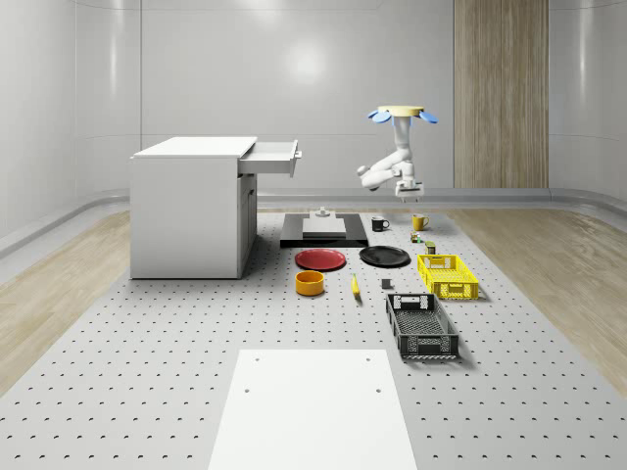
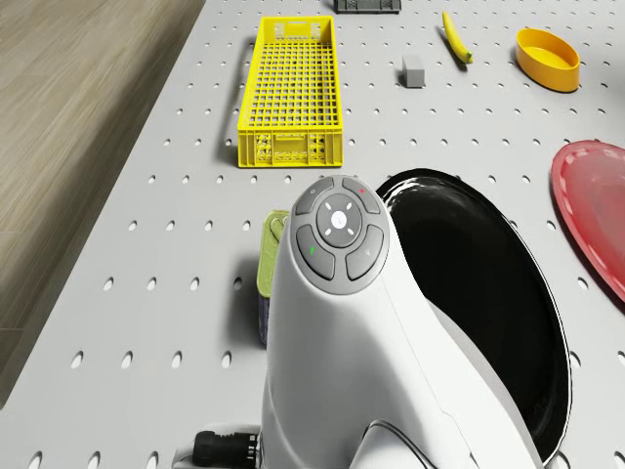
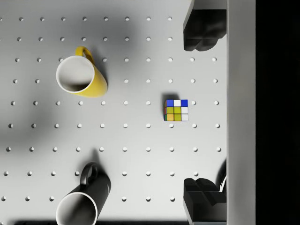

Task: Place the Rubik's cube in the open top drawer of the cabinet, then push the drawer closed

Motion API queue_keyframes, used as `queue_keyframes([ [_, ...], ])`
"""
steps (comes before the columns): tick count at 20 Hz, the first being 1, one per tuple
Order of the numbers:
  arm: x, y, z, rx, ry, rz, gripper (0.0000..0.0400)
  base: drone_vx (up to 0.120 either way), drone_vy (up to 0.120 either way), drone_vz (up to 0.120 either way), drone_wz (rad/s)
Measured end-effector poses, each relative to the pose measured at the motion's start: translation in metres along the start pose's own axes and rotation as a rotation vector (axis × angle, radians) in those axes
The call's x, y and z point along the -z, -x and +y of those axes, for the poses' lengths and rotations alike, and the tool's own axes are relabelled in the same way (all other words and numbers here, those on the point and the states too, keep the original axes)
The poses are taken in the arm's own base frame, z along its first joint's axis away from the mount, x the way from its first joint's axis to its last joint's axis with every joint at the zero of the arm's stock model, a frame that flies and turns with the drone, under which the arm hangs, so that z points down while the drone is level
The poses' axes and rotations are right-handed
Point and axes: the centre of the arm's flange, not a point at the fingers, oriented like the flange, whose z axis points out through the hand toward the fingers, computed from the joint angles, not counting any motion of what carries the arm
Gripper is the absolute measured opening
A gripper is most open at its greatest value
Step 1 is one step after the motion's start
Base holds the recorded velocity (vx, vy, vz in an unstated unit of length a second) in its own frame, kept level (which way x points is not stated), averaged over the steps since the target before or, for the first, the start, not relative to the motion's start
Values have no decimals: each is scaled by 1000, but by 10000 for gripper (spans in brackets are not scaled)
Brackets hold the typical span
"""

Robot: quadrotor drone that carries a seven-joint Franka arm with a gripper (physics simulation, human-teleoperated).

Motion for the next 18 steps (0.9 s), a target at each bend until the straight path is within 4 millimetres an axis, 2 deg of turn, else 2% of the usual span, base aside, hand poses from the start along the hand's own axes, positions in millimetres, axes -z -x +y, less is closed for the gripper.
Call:
queue_keyframes([
  [3, 0, 2, -2, 0, 16, 17, 400, 0, 120, -120, 0],
  [4, 0, 2, -2, 1, 19, 21, 400, 0, 0, -120, 0],
  [7, 0, 3, -3, 1, 27, 29, 400, 120, 0, -120, 0],
  [10, 0, 3, -3, 1, 31, 34, 400, 120, 0, -27, 0],
  [18, 0, 4, -4, 1, 36, 39, 400, 15, 0, -120, 0],
])
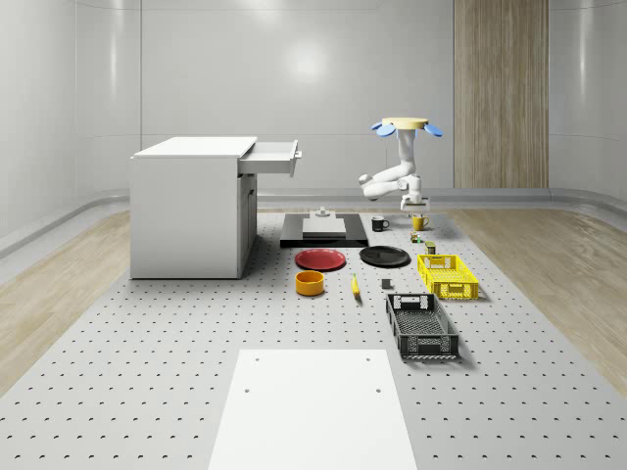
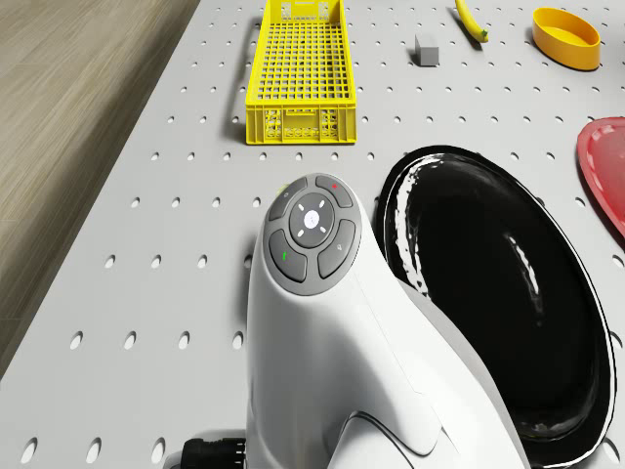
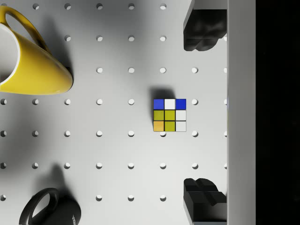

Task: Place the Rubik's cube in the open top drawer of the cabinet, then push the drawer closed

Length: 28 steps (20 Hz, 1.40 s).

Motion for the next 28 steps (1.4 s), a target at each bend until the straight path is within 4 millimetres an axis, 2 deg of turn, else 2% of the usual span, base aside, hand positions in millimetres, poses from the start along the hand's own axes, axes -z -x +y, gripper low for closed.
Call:
queue_keyframes([
  [3, 0, 0, 0, 0, 1, 1, 400, 93, 0, -120, 0],
  [17, 0, 0, 0, 0, 1, 2, 400, -14, -9, -109, 0],
  [22, -2, 0, 0, 0, 1, 2, 400, 0, 16, -8, 0],
  [28, -22, 0, 0, -1, 1, 1, 400, 0, 0, 0, 0],
])
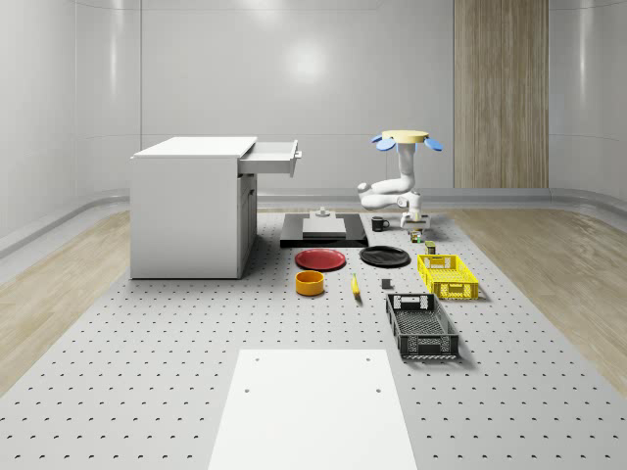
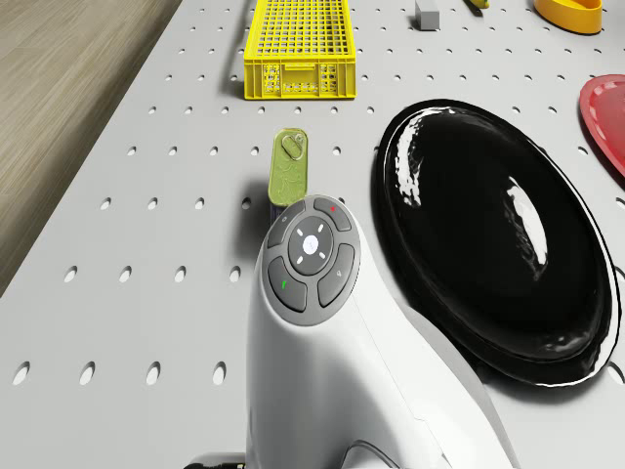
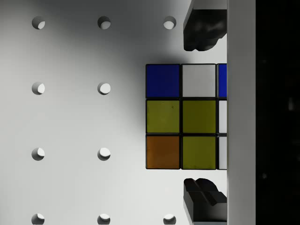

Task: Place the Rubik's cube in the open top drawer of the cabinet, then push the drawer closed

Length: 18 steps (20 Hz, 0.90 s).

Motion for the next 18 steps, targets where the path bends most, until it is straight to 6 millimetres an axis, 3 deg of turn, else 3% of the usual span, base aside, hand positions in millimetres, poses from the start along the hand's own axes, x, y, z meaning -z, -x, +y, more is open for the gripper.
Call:
queue_keyframes([
  [8, -21, 0, 0, 0, 0, 0, 400, 0, 0, 0, 0],
  [17, -27, -1, -1, 0, 0, 0, 400, 0, 0, 0, 0],
  [18, -27, -1, -1, 0, 0, 0, 383, 0, 0, 0, 0],
])
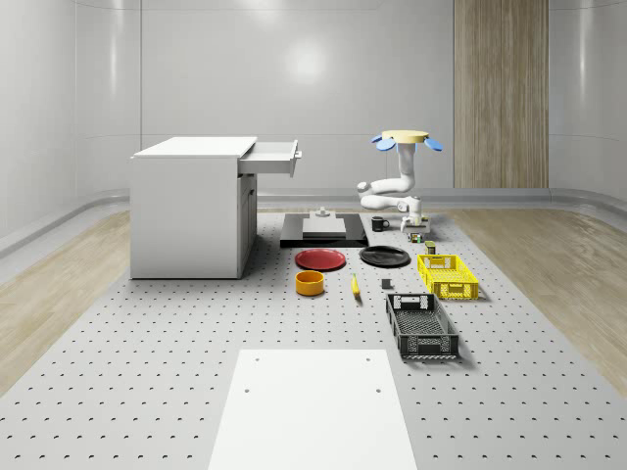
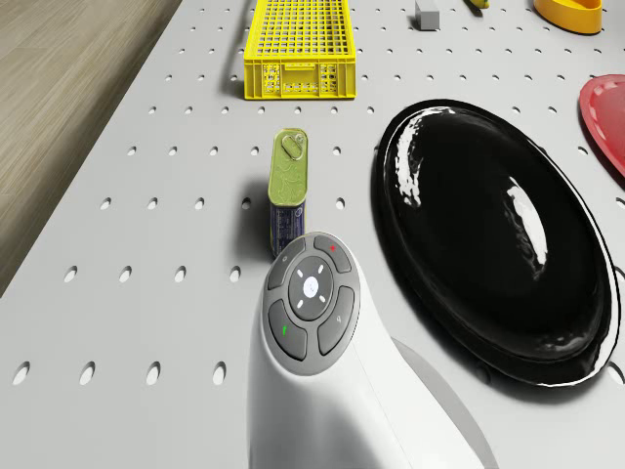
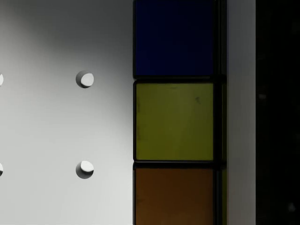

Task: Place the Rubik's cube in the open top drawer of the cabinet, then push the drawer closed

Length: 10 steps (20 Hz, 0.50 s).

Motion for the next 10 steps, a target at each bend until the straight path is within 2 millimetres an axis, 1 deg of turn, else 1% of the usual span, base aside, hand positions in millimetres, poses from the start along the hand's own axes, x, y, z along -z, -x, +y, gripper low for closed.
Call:
queue_keyframes([
  [2, 0, 0, 0, 0, 0, 0, 360, 0, 0, 0, 0],
  [4, 0, 0, 0, 0, 0, 0, 347, 0, 0, 0, 0],
  [8, 0, 0, 0, 0, 0, 0, 333, 0, 0, 0, 0],
  [10, 3, 0, 0, 0, 0, 0, 330, 0, 0, 0, 0],
])
